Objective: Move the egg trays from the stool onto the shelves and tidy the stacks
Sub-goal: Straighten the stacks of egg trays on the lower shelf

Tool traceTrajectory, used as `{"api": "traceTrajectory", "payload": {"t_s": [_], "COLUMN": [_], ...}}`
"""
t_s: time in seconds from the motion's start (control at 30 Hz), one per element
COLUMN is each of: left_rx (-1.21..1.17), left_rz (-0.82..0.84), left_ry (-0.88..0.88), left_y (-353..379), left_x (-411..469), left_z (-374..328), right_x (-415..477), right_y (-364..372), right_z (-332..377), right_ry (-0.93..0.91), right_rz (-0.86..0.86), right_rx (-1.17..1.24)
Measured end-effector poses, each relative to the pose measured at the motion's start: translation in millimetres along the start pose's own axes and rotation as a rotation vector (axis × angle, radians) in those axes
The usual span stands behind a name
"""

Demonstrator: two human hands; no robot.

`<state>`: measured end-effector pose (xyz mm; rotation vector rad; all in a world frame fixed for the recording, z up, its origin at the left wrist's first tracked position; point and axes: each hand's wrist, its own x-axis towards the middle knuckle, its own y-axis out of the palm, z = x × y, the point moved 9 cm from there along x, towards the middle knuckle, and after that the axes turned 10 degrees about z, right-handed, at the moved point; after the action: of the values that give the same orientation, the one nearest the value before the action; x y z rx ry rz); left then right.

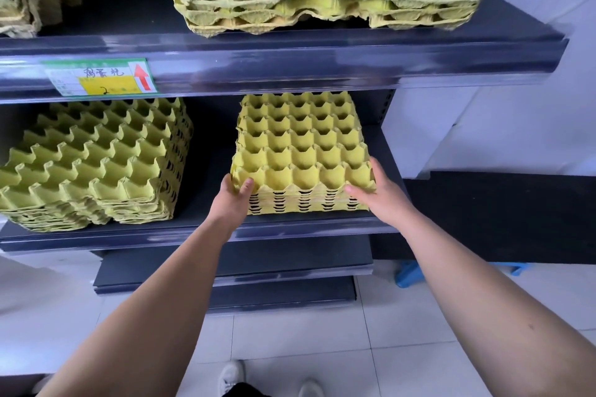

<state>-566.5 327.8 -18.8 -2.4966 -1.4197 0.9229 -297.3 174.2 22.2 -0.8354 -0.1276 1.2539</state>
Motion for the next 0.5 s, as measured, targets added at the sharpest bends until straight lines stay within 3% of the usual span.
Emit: {"api": "traceTrajectory", "payload": {"t_s": [0.27,0.5], "left_rx": [0.083,0.176], "left_rz": [-0.043,-0.054], "left_ry": [0.078,0.107], "left_y": [-9,-9], "left_x": [-4,3], "left_z": [-21,-28], "right_x": [-1,21], "right_y": [-4,9], "right_z": [15,13], "right_ry": [-0.042,0.038], "right_rz": [-0.15,-0.053], "right_rx": [-0.278,-0.426]}}
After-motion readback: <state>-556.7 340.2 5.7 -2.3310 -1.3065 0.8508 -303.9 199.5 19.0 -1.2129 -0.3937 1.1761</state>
